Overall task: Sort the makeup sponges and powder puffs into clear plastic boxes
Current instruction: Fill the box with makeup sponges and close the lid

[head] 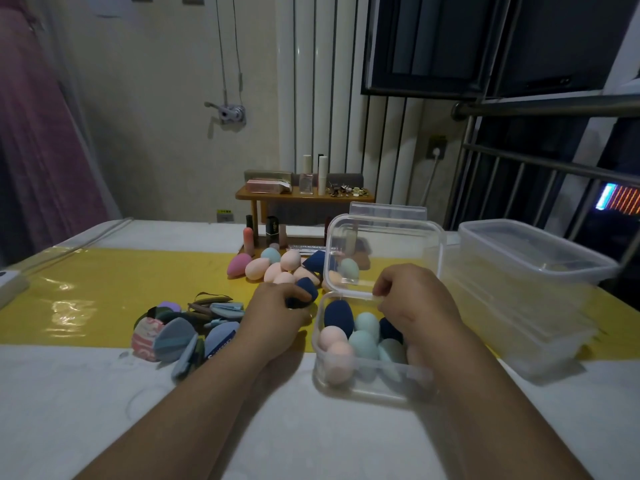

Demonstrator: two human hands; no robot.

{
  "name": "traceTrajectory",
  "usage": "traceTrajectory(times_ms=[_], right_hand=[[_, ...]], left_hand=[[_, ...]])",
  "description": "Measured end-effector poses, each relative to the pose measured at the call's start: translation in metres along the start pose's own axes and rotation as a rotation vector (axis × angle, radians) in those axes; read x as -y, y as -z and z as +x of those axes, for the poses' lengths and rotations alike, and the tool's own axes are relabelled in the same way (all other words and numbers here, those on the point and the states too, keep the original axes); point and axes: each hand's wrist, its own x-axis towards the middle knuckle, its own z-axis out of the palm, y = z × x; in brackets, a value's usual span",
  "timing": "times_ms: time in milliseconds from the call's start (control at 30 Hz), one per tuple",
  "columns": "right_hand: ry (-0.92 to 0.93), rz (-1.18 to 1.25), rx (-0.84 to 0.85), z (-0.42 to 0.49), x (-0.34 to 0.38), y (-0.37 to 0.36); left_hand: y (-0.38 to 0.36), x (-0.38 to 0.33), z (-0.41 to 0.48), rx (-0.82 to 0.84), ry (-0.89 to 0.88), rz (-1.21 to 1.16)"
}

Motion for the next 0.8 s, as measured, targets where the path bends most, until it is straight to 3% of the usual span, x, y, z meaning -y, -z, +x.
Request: traceTrajectory(times_ms=[133, 300, 433, 533, 800], right_hand=[[0.068, 0.116, -0.044, -0.002, 0.003, 0.0], [0.234, 0.53, -0.05, -0.004, 0.005, -0.005], [0.241, 0.672, 0.092, -0.004, 0.004, -0.006], [0.264, 0.717, 0.07, -0.004, 0.004, -0.002], [0.198, 0.732, 0.08, -0.004, 0.005, 0.007]], left_hand=[[0.013, -0.009, -0.011, -0.17, -0.022, -0.107], [0.013, -0.021, -0.02, -0.164, -0.075, -0.323], [0.01, -0.028, -0.024, -0.104, -0.152, -0.35], [0.01, -0.028, -0.025, -0.044, -0.166, -0.349], [0.006, -0.027, -0.028, 0.282, -0.017, -0.278]])
